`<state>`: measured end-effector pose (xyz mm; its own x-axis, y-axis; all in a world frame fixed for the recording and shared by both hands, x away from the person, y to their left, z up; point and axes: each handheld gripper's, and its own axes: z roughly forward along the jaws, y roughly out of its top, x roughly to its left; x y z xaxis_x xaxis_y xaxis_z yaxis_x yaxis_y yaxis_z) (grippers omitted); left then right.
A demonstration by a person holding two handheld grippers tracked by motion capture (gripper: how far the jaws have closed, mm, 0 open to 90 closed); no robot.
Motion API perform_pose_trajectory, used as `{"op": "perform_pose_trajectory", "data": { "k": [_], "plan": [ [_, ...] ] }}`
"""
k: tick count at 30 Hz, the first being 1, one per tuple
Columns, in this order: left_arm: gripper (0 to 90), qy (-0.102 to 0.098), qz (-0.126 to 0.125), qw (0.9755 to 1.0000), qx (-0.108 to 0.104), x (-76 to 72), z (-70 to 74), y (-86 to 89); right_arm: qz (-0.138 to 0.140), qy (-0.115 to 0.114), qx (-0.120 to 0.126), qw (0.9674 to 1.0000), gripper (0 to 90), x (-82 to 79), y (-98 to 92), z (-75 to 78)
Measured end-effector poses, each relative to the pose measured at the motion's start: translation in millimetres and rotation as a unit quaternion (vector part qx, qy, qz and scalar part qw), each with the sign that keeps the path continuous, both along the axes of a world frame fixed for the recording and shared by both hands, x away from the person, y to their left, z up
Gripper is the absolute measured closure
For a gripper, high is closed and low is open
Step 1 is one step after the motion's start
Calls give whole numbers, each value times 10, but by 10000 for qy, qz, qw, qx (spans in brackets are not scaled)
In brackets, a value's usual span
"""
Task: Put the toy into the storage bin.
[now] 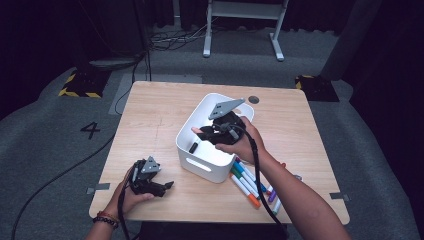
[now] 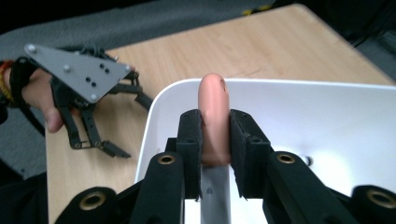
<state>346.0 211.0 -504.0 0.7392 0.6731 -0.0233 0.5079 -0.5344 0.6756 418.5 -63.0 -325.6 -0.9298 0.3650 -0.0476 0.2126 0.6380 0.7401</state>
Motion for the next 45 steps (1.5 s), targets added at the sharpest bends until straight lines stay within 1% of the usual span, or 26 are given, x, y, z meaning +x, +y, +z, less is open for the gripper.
{"op": "perform_pose_trajectory", "data": {
  "k": [2,3,4,6,8,12,14,16,17,18,20,22,24,26,27,28,30,32,33,34,35,38,39,42,44,45],
  "plan": [
    [145,9,-13,10000,-31,0,-2,-2,17,135,-196,9997,751,27,39,-74],
    [145,-22,5,10000,-13,0,0,-1,4,191,-294,9994,751,39,54,-114],
    [145,-7,1,10000,-21,0,0,-1,-16,200,-373,9991,751,46,68,-154],
    [145,20,4,10000,-44,0,-3,-3,19,348,-544,9979,751,45,101,-223],
    [145,-16,7,10000,-12,0,1,0,94,416,-649,9970,751,37,136,-274],
    [145,30,23,10000,-54,-1,-3,-6,223,584,-805,9948,751,16,214,-337],
    [145,48,28,10000,-58,-2,-4,-7,320,514,-937,9938,751,20,255,-361],
    [144,50,28,10000,-59,-2,-4,-8,412,482,-946,9935,750,34,293,-396],
    [144,51,29,10000,-60,-2,-4,-8,381,509,-1023,9927,750,28,312,-409],
    [145,51,30,10000,-61,-2,-4,-8,334,498,-1159,9914,750,21,331,-420],
    [145,50,27,10000,-58,-2,-4,-7,376,479,-1169,9913,748,34,337,-423],
    [144,50,28,10000,-58,-2,-4,-7,296,603,-1230,9901,744,18,328,-416],
    [145,48,30,10000,-58,-2,-4,-7,460,502,-1237,9900,738,36,325,-441],
    [144,43,29,10000,-56,-1,-3,-7,425,459,-1255,9901,716,28,322,-453],
    [145,43,31,10000,-55,-2,-3,-7,415,461,-1231,9904,700,26,315,-454],
    [145,44,32,10000,-56,-2,-3,-7,318,543,-1222,9905,681,6,303,-441],
    [144,43,30,10000,-56,-1,-3,-7,350,430,-1059,9928,674,7,272,-425],
    [145,49,19,10000,-45,0,-3,-6,333,430,-954,9940,652,-35,219,-389],
    [145,51,19,10000,-47,0,-3,-6,301,352,-926,9946,635,-49,181,-366],
    [144,51,8,10000,-31,1,-3,-5,356,245,-828,9956,612,-62,132,-337],
    [144,43,23,10000,-44,0,-3,-6,450,165,-678,9965,607,-81,74,-304],
    [144,43,31,10000,-57,-1,-4,-7,489,-130,-395,9979,593,-137,-135,-189],
    [145,44,31,10000,-56,-1,-3,-7,538,-214,-236,9980,593,-150,-213,-154],
    [145,50,30,10000,-61,-1,-4,-8,430,-337,69,9985,588,-176,-451,-74],
    [144,58,29,10000,-70,-1,-5,-9,338,-431,157,9984,584,-181,-599,-54],
    [144,61,29,10000,-60,-2,-4,-8,317,-501,150,9981,583,-176,-676,-49]
  ]
}}
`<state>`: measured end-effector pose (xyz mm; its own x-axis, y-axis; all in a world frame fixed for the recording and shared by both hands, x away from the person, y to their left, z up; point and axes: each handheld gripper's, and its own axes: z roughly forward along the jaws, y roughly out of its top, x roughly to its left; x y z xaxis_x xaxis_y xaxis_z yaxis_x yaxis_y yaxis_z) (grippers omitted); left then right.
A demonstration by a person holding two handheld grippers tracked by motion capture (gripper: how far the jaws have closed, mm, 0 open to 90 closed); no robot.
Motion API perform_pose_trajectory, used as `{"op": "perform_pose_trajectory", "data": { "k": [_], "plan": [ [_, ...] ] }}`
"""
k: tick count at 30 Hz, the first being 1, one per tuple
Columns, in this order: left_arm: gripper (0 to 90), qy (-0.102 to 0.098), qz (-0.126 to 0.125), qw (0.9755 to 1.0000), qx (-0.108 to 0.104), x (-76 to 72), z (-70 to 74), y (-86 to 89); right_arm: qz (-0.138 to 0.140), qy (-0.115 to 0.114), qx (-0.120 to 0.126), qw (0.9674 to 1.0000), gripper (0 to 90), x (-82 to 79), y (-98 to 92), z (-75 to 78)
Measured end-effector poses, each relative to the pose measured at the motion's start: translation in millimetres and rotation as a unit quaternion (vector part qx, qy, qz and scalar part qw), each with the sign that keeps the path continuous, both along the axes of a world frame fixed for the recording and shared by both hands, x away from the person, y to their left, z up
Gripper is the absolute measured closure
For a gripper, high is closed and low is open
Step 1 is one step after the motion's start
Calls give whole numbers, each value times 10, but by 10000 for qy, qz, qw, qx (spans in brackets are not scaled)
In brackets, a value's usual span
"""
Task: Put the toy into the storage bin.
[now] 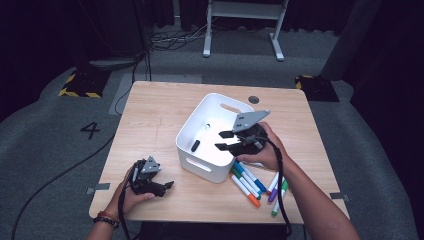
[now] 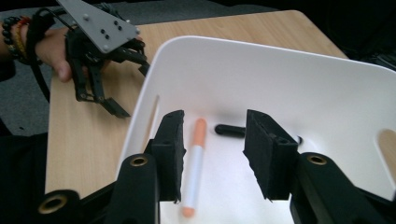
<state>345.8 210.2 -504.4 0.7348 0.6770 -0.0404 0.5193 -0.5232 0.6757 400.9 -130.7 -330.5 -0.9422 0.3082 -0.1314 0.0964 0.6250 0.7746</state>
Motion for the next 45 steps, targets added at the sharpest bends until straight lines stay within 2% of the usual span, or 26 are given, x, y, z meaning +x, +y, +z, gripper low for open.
{"op": "perform_pose_trajectory", "data": {
  "k": [4,6,10,13,15,18,21,24,25,31,33,36,39,40,41,43,45],
  "plan": [
    [144,-17,1,10000,6,1,0,1,-153,-134,125,9997,582,-29,-323,-19],
    [144,2,3,10000,-5,0,-1,-1,-244,-183,105,9995,581,-39,-498,-50],
    [144,-16,-9,10000,11,2,1,1,-449,-226,-137,9986,589,-39,-809,-194],
    [144,-1,8,10000,-14,0,-2,-3,-618,-252,-443,9968,602,-13,-1002,-368],
    [144,-19,-6,10000,2,3,0,-2,-688,-169,-579,9958,609,25,-1116,-504],
    [144,-46,-5,10000,27,7,2,1,-858,-13,-943,9918,620,101,-1238,-708],
    [144,-45,-4,10000,26,7,2,0,-908,270,-1006,9904,639,204,-1341,-890],
    [144,-48,-4,10000,25,7,2,0,-993,434,-1102,9880,661,319,-1460,-1044],
    [144,-46,-3,10000,26,7,2,0,-1001,512,-1026,9883,661,343,-1485,-1078],
    [144,-42,0,10000,30,7,2,1,-1032,844,-1081,9852,667,437,-1576,-1281],
    [144,-48,-3,10000,25,8,2,0,-1039,849,-1128,9845,669,463,-1585,-1324],
    [144,-47,1,10000,28,7,2,0,-1056,873,-1018,9853,666,466,-1593,-1341],
    [144,-46,0,10000,29,7,2,1,-972,823,-923,9876,667,437,-1586,-1323],
    [144,-47,3,10000,29,7,2,1,-1007,871,-926,9868,669,426,-1577,-1322],
    [144,-44,0,10000,36,7,3,1,-934,770,-1009,9875,669,439,-1576,-1335],
    [144,-44,3,10000,28,7,2,1,-981,881,-1020,9860,673,436,-1558,-1359],
    [144,-46,1,10000,26,8,1,0,-966,861,-1102,9855,675,463,-1560,-1395]
  ]
}}
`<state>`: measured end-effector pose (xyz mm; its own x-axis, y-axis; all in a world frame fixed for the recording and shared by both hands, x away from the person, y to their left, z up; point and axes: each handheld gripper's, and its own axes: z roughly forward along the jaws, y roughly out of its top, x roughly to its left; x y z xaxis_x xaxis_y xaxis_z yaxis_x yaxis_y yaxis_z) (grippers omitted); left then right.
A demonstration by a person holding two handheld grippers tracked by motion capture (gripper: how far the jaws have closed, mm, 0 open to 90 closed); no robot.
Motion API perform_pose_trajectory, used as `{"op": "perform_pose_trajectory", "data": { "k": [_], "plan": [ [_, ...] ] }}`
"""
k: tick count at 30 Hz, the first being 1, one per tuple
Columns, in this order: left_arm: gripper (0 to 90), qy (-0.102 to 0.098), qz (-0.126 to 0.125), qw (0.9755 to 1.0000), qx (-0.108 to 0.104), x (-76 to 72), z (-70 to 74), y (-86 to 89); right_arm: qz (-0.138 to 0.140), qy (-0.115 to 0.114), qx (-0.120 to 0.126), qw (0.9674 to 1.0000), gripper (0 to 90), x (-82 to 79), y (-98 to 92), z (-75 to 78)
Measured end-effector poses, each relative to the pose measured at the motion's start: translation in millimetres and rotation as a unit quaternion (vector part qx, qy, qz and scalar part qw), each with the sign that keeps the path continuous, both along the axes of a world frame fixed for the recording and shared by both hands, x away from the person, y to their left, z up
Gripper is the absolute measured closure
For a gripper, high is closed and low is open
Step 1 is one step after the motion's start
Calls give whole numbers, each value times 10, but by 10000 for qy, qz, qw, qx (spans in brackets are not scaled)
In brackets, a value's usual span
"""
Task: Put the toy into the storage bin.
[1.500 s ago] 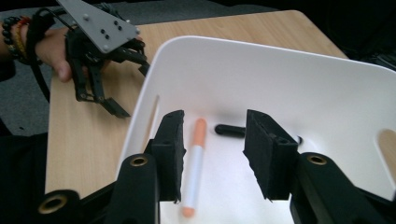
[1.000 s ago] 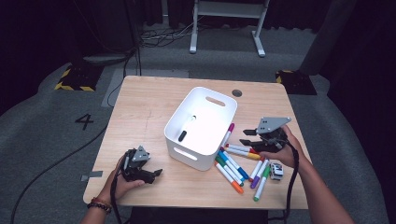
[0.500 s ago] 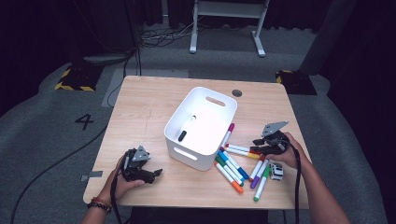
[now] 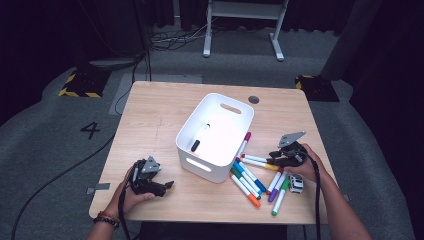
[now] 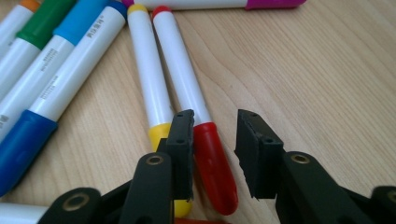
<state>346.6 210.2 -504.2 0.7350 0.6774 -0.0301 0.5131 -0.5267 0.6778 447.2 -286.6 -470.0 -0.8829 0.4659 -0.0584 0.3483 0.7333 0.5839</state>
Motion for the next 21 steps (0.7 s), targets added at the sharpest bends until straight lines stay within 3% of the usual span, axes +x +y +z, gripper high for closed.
{"op": "perform_pose_trajectory", "data": {
  "k": [5,7,9,13,15,16,18,21],
  "plan": [
    [144,2,-1,10000,8,0,2,1,-128,70,-164,9998,694,47,-13,-83],
    [144,3,2,10000,4,-1,1,0,-311,156,-49,9994,705,53,-27,-87],
    [144,0,1,10000,7,0,1,1,-306,179,-9,9994,738,62,-45,-90],
    [144,3,0,10000,9,0,2,1,-363,160,0,9992,742,67,-69,-92],
    [144,2,2,10000,3,-1,1,0,-341,29,-114,9993,744,79,-81,-86],
    [144,0,0,10000,2,0,1,0,-420,97,-113,9990,748,62,-78,-73],
    [144,-3,1,10000,3,0,0,1,-335,-35,-138,9993,750,77,-108,-63],
    [144,-2,-1,10000,0,0,0,0,-457,-64,-101,9989,751,58,-142,-17]
  ]
}}
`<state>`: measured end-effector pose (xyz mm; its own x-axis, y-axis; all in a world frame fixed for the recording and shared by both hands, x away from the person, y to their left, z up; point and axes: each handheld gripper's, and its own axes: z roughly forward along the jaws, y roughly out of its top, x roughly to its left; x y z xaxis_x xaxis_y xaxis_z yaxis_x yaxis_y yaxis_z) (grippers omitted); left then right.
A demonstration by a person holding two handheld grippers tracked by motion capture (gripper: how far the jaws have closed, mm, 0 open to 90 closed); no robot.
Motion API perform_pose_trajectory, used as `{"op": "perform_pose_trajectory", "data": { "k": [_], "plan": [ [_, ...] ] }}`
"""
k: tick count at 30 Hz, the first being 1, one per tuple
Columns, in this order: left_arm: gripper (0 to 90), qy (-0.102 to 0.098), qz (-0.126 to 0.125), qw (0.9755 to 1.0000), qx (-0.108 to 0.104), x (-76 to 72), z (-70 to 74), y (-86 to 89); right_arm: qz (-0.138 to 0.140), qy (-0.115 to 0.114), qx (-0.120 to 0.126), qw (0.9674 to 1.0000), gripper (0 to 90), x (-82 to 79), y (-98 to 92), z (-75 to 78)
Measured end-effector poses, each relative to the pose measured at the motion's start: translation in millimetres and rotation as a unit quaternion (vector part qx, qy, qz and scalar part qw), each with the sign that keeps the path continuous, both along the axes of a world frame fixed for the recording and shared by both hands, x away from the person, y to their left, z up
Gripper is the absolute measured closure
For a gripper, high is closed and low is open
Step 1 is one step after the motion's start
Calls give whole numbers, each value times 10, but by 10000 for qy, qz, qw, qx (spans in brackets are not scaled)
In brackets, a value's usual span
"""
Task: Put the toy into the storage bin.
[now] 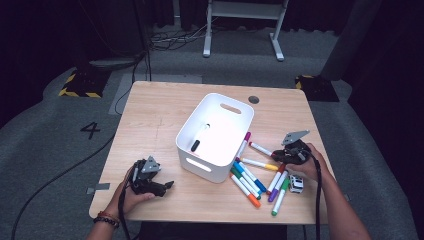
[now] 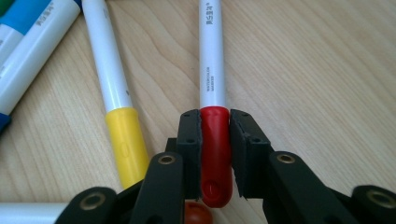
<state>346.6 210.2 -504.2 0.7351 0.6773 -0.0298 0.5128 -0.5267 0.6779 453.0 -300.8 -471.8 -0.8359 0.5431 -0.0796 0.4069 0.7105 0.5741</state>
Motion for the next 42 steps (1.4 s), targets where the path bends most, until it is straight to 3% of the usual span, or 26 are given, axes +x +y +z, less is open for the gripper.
{"op": "perform_pose_trajectory", "data": {
  "k": [5,13,24,32,42],
  "plan": [
    [144,-7,3,10000,10,1,1,1,-140,-92,330,9993,751,-38,-107,98],
    [144,-11,-1,10000,6,2,0,1,-296,-403,860,9950,751,-138,-255,328],
    [144,-12,1,10000,10,1,1,1,-135,-838,1380,9868,751,-310,-226,809],
    [144,1,3,10000,1,0,0,0,213,-1009,1598,9817,751,-422,5,1118],
    [144,2,0,10000,-3,0,0,0,748,-1025,1488,9807,751,-534,499,1387]
  ]
}}
